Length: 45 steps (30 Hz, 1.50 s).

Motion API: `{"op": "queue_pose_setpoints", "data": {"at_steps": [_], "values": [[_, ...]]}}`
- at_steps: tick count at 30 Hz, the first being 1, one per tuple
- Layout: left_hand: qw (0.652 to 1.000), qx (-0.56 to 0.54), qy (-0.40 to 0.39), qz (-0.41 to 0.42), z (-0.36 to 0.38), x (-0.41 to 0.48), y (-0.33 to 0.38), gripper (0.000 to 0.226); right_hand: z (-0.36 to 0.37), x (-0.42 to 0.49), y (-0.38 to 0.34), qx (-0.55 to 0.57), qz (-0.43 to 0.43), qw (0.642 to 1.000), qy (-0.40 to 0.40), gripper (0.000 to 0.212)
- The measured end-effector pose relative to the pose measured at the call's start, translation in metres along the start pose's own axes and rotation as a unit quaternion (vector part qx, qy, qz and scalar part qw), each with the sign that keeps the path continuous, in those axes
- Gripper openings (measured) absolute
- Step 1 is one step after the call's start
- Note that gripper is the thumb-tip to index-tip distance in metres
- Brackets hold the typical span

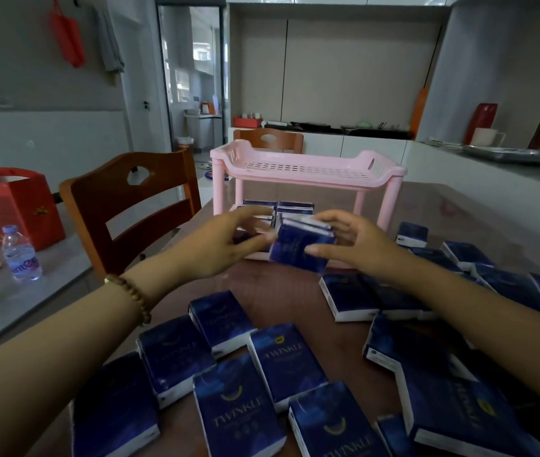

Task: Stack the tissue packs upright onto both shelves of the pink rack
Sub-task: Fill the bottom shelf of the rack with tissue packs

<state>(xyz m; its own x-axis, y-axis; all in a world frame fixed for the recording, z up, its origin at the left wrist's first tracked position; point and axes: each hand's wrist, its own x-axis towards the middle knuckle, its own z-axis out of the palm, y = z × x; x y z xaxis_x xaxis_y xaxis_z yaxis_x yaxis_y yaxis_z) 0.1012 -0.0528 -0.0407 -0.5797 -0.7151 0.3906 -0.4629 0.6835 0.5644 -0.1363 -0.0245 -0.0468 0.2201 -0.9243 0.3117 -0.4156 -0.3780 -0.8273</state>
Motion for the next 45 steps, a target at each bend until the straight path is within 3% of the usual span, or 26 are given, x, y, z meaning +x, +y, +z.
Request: {"op": "queue_pose_setpoints", "data": {"at_steps": [3, 8, 11, 15, 19, 27, 31, 34, 37, 40, 43, 45], "values": [[0.989, 0.129, 0.073, -0.014, 0.01, 0.005, -0.011, 0.057, -0.018, 0.013, 0.004, -0.053, 0.009, 0.996, 0.065, 0.043], [0.973, 0.226, -0.007, -0.047, 0.027, 0.002, -0.036, 0.072, -0.018, 0.029, 0.02, -0.096, 0.028, 0.99, 0.095, 0.043], [0.972, 0.23, -0.011, -0.047, 0.028, 0.0, -0.045, 0.091, -0.013, 0.04, 0.028, -0.13, 0.031, 0.987, 0.094, 0.05], [0.971, 0.233, -0.01, -0.052, 0.03, 0.001, -0.042, 0.079, -0.006, 0.049, 0.042, -0.162, 0.026, 0.982, 0.09, 0.056], [0.974, 0.221, -0.006, -0.051, 0.03, 0.0, -0.045, 0.092, 0.008, 0.055, 0.052, -0.142, 0.023, 0.985, 0.097, 0.055], [0.973, 0.224, -0.012, -0.054, 0.03, 0.001, -0.044, 0.094, 0.007, 0.055, 0.058, -0.181, 0.006, 0.977, 0.109, 0.053], [0.976, 0.209, -0.018, -0.055, 0.027, 0.0, -0.045, 0.098, 0.001, 0.05, 0.048, -0.171, 0.043, 0.98, 0.089, 0.056], [0.978, 0.203, -0.011, -0.046, 0.024, 0.0, -0.036, 0.085, -0.009, 0.031, 0.021, -0.116, 0.052, 0.99, 0.065, 0.049], [0.979, 0.199, 0.01, -0.035, 0.016, 0.003, -0.016, 0.065, -0.025, -0.002, -0.006, -0.074, 0.062, 0.995, -0.022, 0.033], [0.986, 0.168, 0.019, -0.014, 0.011, 0.007, 0.006, 0.059, -0.044, -0.031, -0.013, -0.081, 0.066, 0.993, -0.047, 0.029], [0.991, 0.133, -0.019, -0.013, 0.014, 0.014, 0.032, 0.049, -0.067, -0.049, -0.004, -0.109, 0.096, 0.989, -0.029, 0.03], [0.988, 0.126, -0.084, -0.02, 0.024, 0.021, 0.047, 0.04, -0.08, -0.058, 0.003, -0.149, 0.108, 0.982, -0.037, 0.034]]}}
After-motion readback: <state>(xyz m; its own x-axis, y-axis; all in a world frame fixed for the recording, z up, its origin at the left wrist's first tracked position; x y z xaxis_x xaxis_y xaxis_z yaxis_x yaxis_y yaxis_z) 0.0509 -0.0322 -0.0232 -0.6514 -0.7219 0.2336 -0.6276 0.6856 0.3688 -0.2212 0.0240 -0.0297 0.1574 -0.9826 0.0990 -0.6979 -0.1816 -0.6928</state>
